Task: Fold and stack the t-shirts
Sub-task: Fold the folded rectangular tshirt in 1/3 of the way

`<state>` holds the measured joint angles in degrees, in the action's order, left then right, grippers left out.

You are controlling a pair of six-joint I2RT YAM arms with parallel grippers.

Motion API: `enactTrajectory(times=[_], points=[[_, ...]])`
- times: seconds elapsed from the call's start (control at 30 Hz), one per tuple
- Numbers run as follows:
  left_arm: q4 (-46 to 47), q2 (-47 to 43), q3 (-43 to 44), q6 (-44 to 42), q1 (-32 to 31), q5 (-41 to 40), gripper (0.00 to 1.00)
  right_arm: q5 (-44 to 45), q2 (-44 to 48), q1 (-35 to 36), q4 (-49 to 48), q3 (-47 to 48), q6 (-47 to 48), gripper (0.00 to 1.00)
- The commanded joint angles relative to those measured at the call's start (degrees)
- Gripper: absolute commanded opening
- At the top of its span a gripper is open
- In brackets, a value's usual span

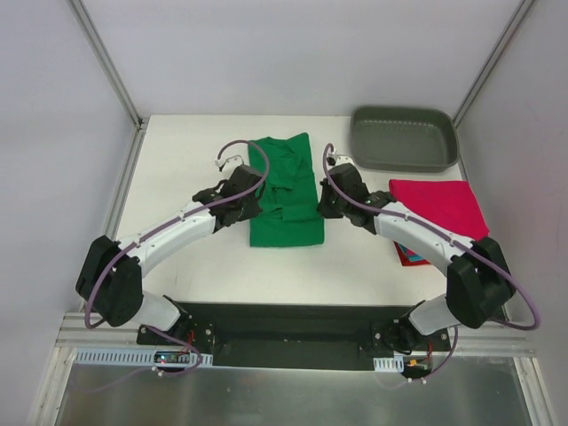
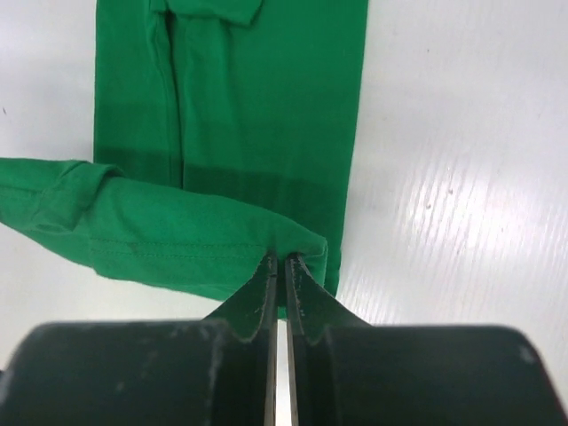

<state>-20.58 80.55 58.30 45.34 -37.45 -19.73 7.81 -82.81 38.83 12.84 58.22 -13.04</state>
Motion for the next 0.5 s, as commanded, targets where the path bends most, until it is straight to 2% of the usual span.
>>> enactTrajectory(times=[0.0,0.47], points=[[2.2,3.1,3.8,-5.1,3.4,3.0,0.0,-3.1,-4.2,-3.1,-2.4,5.7,3.1,0.03],[4.2,15.4,11.0,-9.0,9.9,10.2,0.0,-10.4,-16.9,-8.8,-4.6,14.2,5.0,0.03]])
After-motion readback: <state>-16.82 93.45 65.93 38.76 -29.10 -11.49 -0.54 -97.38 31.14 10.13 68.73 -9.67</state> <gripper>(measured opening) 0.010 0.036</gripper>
